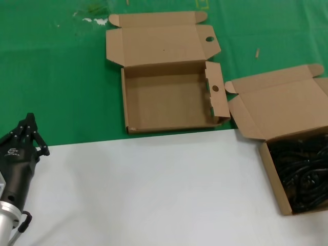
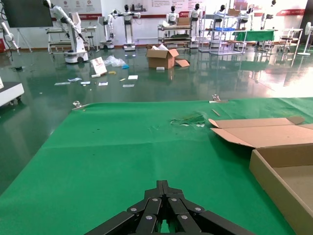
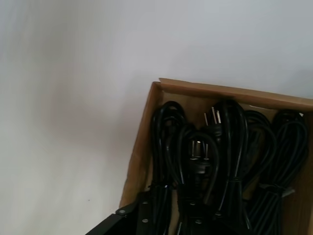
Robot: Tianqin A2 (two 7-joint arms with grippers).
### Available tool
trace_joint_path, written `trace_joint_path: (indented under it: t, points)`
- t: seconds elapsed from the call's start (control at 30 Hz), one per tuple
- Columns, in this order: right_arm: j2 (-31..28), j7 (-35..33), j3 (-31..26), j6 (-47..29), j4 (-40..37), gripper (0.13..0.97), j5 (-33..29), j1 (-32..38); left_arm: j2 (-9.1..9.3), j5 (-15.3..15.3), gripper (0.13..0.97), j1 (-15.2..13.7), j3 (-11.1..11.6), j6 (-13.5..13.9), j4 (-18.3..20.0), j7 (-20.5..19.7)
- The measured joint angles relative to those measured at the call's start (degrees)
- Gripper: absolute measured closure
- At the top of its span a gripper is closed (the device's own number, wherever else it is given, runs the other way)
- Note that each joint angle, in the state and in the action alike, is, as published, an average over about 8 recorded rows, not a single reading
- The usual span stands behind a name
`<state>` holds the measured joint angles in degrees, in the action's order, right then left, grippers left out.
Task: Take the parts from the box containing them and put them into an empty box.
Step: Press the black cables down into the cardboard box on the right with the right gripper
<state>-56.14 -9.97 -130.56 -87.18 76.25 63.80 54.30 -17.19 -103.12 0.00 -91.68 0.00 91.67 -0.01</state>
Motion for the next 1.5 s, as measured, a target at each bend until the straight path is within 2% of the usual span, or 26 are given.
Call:
trace_joint_path:
  t: [0.33, 0.67, 1.03, 1.5]
  points:
    - [2.0, -2.2, 2.0, 1.4, -3.2, 0.929, -1.4, -0.5, 0.00, 0.0, 0.957, 0.0, 0.0, 0.0, 0.0, 0.0]
    - [2.6, 0.7, 2.6, -0.8, -1.6, 0.948, -1.7, 1.1, 0.00, 0.0, 0.957, 0.0, 0.0, 0.0, 0.0, 0.0]
    - [0.2, 6.8, -3.1, -2.6, 2.8, 0.955, 1.0, 6.6, 0.00, 0.0, 0.957, 0.0, 0.0, 0.0, 0.0, 0.0]
    - [0.0, 8.0, -3.7, -2.7, 2.8, 0.955, 1.0, 6.4, 0.00, 0.0, 0.957, 0.0, 0.0, 0.0, 0.0, 0.0]
